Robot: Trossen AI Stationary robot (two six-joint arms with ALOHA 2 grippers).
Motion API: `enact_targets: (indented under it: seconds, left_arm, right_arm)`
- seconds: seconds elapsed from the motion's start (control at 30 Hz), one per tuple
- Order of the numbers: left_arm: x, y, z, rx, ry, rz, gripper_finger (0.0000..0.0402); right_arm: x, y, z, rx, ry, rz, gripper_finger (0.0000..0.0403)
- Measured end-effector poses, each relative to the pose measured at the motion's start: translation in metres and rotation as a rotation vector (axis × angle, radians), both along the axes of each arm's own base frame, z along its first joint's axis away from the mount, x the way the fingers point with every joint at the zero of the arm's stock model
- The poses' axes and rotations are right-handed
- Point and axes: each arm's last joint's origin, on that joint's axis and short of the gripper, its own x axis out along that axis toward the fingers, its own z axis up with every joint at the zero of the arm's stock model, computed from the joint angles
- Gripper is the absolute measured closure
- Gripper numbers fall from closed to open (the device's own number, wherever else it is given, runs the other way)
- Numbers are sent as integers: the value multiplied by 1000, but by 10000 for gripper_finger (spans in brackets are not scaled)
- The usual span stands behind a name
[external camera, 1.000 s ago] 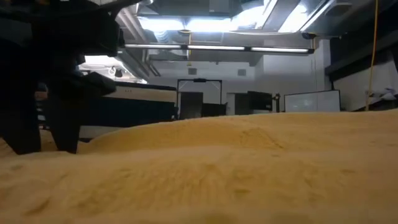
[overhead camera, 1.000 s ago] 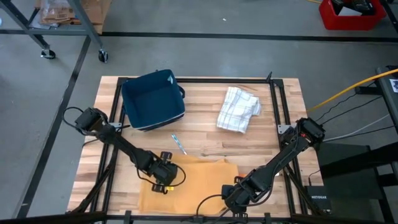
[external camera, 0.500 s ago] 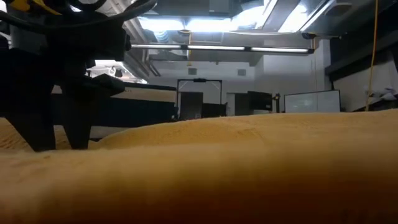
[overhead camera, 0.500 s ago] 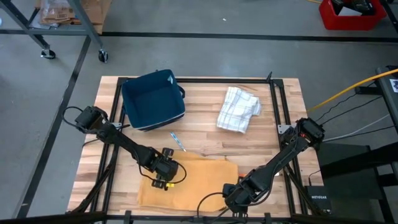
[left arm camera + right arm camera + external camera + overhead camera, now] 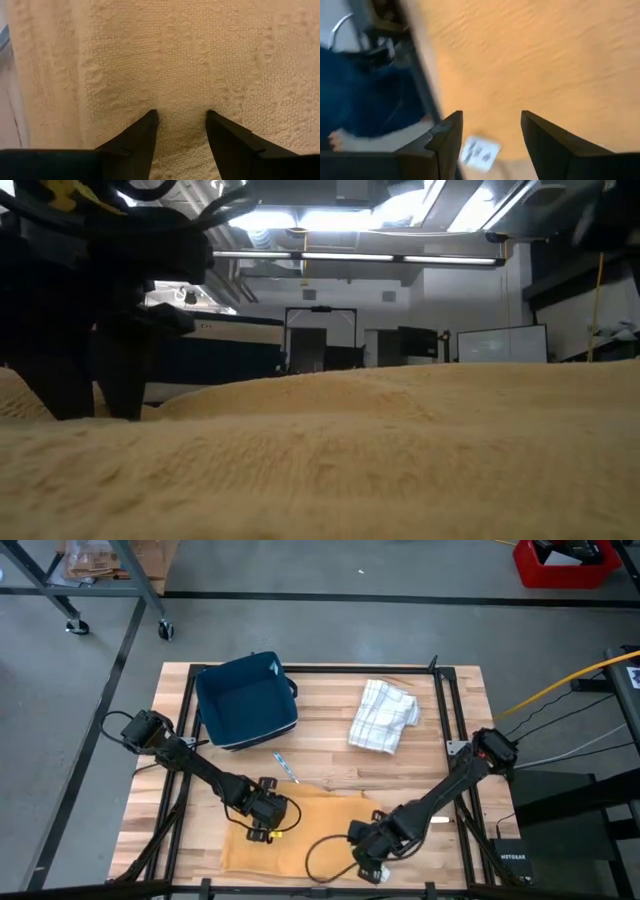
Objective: Fold towel
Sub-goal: Fold the yellow towel
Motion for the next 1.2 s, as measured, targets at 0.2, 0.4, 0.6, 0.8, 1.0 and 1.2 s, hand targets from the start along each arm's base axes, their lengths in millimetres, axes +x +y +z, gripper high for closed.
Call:
enact_targets:
  seconds: [0.2,0.4,0.6,0.8,1.0,1.2]
  left_arm:
    - [-6,0,14,-73,6,51,238]
    - [-29,-2,25,-91,143,77,238]
    - [-43,-16,26,-83,189,35,238]
    - [-38,-31,29,-154,88,-7,238]
    - [-25,-36,19,-189,28,-20,238]
    - [-9,-41,1,-218,-22,-58,238]
  right_arm:
    - [20,-21,-30,-85,86,-28,198]
    - [35,-41,-59,-134,172,-30,198]
    - [47,-64,-66,-178,182,-19,198]
    - [59,-101,-67,-298,184,-59,198]
    - [69,-141,-68,-351,199,-78,198]
    - [79,-183,-68,-380,200,-128,198]
